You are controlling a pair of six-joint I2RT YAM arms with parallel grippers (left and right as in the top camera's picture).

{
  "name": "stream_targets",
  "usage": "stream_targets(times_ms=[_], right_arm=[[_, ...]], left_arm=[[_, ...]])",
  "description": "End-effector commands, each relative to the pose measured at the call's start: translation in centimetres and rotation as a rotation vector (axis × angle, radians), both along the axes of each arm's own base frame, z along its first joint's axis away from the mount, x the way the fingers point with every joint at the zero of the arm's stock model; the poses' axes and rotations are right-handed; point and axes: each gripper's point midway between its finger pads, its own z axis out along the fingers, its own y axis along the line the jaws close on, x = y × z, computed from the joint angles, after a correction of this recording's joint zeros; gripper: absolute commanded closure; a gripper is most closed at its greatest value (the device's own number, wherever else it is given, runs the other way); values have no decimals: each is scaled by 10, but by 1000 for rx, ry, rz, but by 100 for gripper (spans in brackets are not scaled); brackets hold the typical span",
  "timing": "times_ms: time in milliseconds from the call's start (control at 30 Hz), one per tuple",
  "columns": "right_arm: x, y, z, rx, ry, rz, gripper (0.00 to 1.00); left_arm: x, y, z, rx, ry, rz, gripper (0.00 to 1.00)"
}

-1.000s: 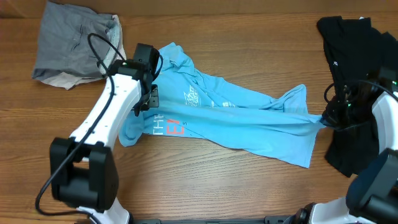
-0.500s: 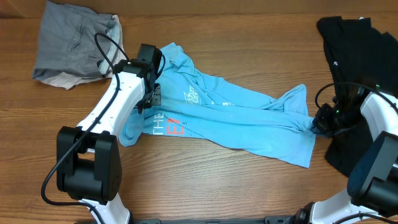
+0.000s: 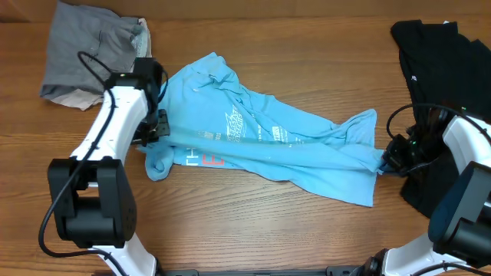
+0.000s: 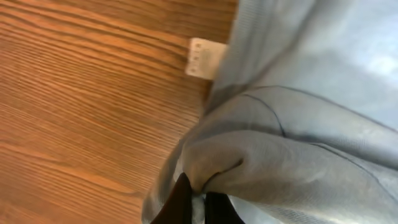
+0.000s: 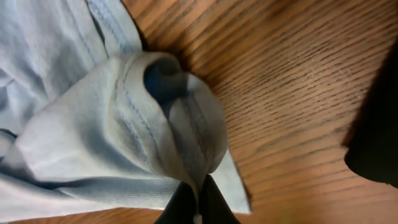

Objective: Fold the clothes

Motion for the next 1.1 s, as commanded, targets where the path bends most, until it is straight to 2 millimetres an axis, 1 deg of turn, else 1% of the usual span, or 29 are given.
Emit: stream_targets(times_ms=[0, 67, 100, 133, 167, 200, 233, 267, 300, 333, 367, 400, 433, 467, 533, 567, 633, 667, 733, 800, 833, 867, 967, 1067], right_arm=[[-8, 3, -3, -7, 3, 1, 96], [-13, 5, -8, -3, 16, -6, 96], [-14, 5, -8, -3, 18, -6, 96], [-14, 5, -8, -3, 18, -5, 90], [-13, 5, -8, -3, 16, -5, 79], [-11, 4, -8, -6, 8, -6, 71], [-9, 4, -7, -8, 3, -6, 67], [-3, 2, -3, -11, -17, -6, 63], [0, 1, -1, -11, -26, -7, 60], [10, -2, 8, -19, -53, -7, 55], [16, -5, 14, -26, -71, -7, 51], [24, -8, 23, -35, -92, -6, 48], [35, -12, 34, -47, -128, 6, 43], [41, -13, 41, -56, -149, 17, 38], [56, -15, 57, -72, -203, 50, 32], [66, -15, 66, -85, -241, 74, 30], [82, -11, 79, -104, -299, 113, 28], [92, -8, 85, -116, -335, 135, 27], [109, 0, 91, -134, -399, 167, 24], [121, 6, 93, -144, -442, 185, 23], [127, 9, 93, -149, -460, 189, 23], [132, 10, 93, -152, -475, 190, 22], [140, 8, 92, -159, -499, 178, 22], [141, 8, 92, -161, -502, 178, 22]], left_arm=[[5, -2, 2, 11, 2, -64, 96], [6, -5, 2, 11, 3, -84, 96], [6, -5, 2, 12, 2, -87, 92], [7, -5, 2, 12, 0, -87, 68], [7, -5, 2, 12, -3, -86, 46], [9, -5, 2, 11, -8, -87, 39], [10, -4, 2, 11, -13, -85, 30], [13, -4, 3, 12, -24, -84, 25], [15, -4, 4, 11, -31, -84, 23], [21, -5, 10, 11, -53, -84, 21], [27, -5, 16, 10, -72, -84, 20], [34, -6, 26, 10, -98, -85, 18], [44, -8, 37, 4, -135, -88, 17], [51, -11, 45, -9, -160, -101, 16], [72, -25, 66, -64, -241, -147, 14], [86, -36, 79, -102, -297, -183, 13], [110, -57, 99, -168, -405, -254, 11], [122, -69, 108, -197, -461, -294, 11], [140, -88, 116, -231, -543, -347, 10], [154, -107, 114, -261, -582, -400, 10], [160, -118, 108, -276, -590, -436, 11], [166, -130, 98, -288, -589, -473, 10], [177, -158, 66, -285, -565, -577, 10], [181, -177, 40, -285, -539, -630, 9]])
